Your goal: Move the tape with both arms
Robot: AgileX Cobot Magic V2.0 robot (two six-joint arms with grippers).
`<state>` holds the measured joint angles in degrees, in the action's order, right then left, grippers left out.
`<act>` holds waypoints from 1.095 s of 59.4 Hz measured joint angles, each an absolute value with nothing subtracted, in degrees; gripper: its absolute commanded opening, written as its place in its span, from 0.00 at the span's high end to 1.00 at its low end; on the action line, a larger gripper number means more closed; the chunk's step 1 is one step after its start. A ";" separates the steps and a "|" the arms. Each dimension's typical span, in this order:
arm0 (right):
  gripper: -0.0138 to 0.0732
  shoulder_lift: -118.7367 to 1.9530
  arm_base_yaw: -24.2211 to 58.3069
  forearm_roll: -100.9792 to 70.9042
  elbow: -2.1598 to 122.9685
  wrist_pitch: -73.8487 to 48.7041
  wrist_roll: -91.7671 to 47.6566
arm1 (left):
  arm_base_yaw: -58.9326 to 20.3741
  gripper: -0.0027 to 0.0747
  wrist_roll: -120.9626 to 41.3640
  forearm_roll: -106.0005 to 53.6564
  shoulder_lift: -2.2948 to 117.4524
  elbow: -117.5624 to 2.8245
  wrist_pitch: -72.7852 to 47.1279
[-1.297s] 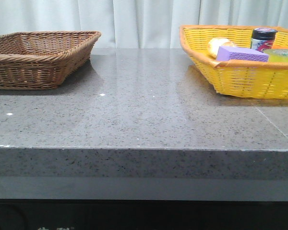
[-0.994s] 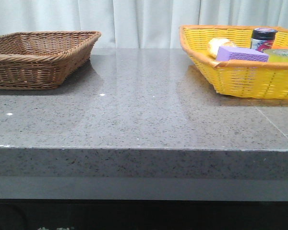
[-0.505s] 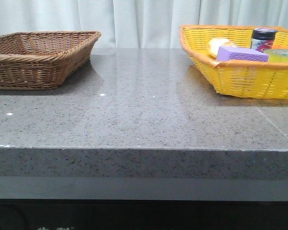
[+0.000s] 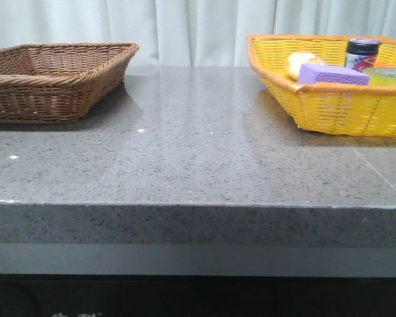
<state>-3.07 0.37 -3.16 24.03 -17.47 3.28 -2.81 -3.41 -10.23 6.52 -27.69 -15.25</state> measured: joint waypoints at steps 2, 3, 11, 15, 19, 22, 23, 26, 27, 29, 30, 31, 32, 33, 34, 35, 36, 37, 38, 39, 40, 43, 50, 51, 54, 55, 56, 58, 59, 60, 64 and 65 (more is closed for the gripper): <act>0.92 -4.82 0.37 -2.44 26.90 -19.03 3.28 | -2.81 0.99 -3.41 -10.23 8.44 -30.18 -16.97; 0.92 -5.44 0.37 -2.31 27.82 -19.90 3.28 | -2.81 0.99 -3.41 -10.23 9.65 -31.64 -17.70; 0.92 -12.55 0.37 -1.07 36.76 -26.08 3.28 | -2.81 0.99 -3.41 -10.23 18.53 -40.52 -25.43; 0.92 -16.15 0.37 -0.81 40.48 -29.76 3.28 | -2.81 0.99 -3.41 -10.23 23.49 -44.02 -29.52; 0.92 -19.49 0.37 -0.73 42.55 -32.38 3.28 | -2.81 0.99 -3.41 -10.50 27.53 -46.45 -31.87; 0.92 -21.59 0.37 -0.68 43.00 -33.41 3.28 | -2.81 0.99 -3.41 -10.73 29.90 -46.92 -32.38; 0.92 -22.45 0.37 -0.68 43.11 -33.79 3.28 | -2.81 0.99 -3.41 -10.84 30.81 -47.02 -32.65; 0.92 -24.34 0.37 -0.59 43.11 -34.61 3.28 | -2.81 0.99 -3.41 -10.84 32.83 -47.08 -32.89; 0.92 -25.15 0.37 -0.59 43.11 -34.97 3.28 | -2.81 0.99 -3.41 -10.84 33.64 -47.08 -32.98; 0.92 -26.67 0.37 -0.59 43.11 -35.62 3.28 | -2.81 0.99 -3.41 -10.84 35.24 -47.08 -33.32; 0.92 -27.15 0.37 -0.59 43.11 -35.74 3.28 | -2.81 0.99 -3.41 -10.84 35.75 -47.08 -33.43; 0.92 -27.86 0.37 -0.59 43.11 -35.99 3.28 | -2.81 0.99 -3.41 -10.84 36.54 -47.08 -33.41; 0.92 -28.32 0.37 -0.59 43.11 -36.00 3.28 | -2.81 0.99 -3.41 -10.84 37.34 -47.08 -33.45; 0.92 -28.99 0.37 -0.59 43.11 -36.27 3.28 | -2.81 0.99 -3.41 -10.84 37.88 -47.08 -33.55; 0.92 -29.44 0.37 -0.59 43.11 -36.28 3.28 | -2.81 0.99 -3.41 -10.84 38.40 -47.08 -33.55; 0.92 -30.07 0.37 -0.59 43.11 -36.56 3.28 | -2.81 0.99 -3.41 -10.84 39.21 -47.08 -33.55; 0.92 -30.47 0.37 -0.59 43.11 -36.66 3.28 | -2.81 0.99 -3.41 -10.84 39.74 -47.08 -33.55; 0.92 -31.05 0.37 -0.55 43.11 -36.77 3.28 | -2.81 0.99 -3.41 -10.84 40.54 -47.08 -33.55; 0.92 -31.62 0.37 -0.44 43.11 -36.89 3.28 | -2.81 0.99 -3.41 -10.84 41.34 -47.08 -33.55; 0.92 -32.00 0.37 -0.45 43.11 -37.03 3.28 | -2.81 0.99 -3.41 -10.84 41.87 -47.08 -33.55; 0.92 -32.54 0.37 -0.45 43.11 -37.02 3.28 | -2.81 0.99 -3.41 -10.84 42.68 -47.08 -33.55; 0.92 -33.94 0.37 -0.45 43.11 -37.09 3.28 | -2.81 0.99 -3.41 -10.84 44.48 -47.08 -33.55; 0.91 -36.91 0.37 0.00 43.11 -37.53 3.28 | -2.81 0.99 -3.41 -10.23 48.52 -47.08 -33.57; 0.90 -37.25 0.37 0.00 43.11 -37.66 3.28 | -2.81 0.98 -3.41 -9.96 49.04 -47.08 -33.57; 0.83 -38.73 0.37 0.00 43.11 -37.98 3.28 | -2.81 0.91 -3.69 -9.41 50.24 -47.08 -33.57; 0.80 -39.20 0.37 0.00 43.11 -37.96 3.28 | -2.81 0.87 -4.12 -9.24 50.52 -47.08 -33.57; 0.75 -39.69 0.37 0.00 43.11 -38.06 3.28 | -2.81 0.81 -4.53 -9.14 50.75 -47.08 -33.47; 0.67 -40.60 0.37 0.00 43.11 -38.04 3.28 | -2.81 0.71 -5.23 -9.01 50.98 -47.08 -33.33; 0.61 -40.89 0.37 0.00 43.11 -38.04 3.28 | -2.81 0.66 -5.52 -9.01 50.98 -47.08 -33.31; 0.57 -41.15 0.37 0.00 43.11 -38.04 3.28 | -2.81 0.60 -5.67 -8.99 50.98 -47.08 -33.19; 0.38 -42.29 0.37 0.00 43.11 -38.04 3.28 | -2.81 0.41 -5.99 -8.88 50.98 -47.08 -32.99; 0.35 -42.59 0.37 0.00 43.11 -38.04 3.28 | -2.81 0.35 -6.08 -8.88 50.98 -47.08 -32.95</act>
<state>-42.59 0.37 0.00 43.11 -38.04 3.28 -2.81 -6.08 -8.88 50.98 -47.08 -32.95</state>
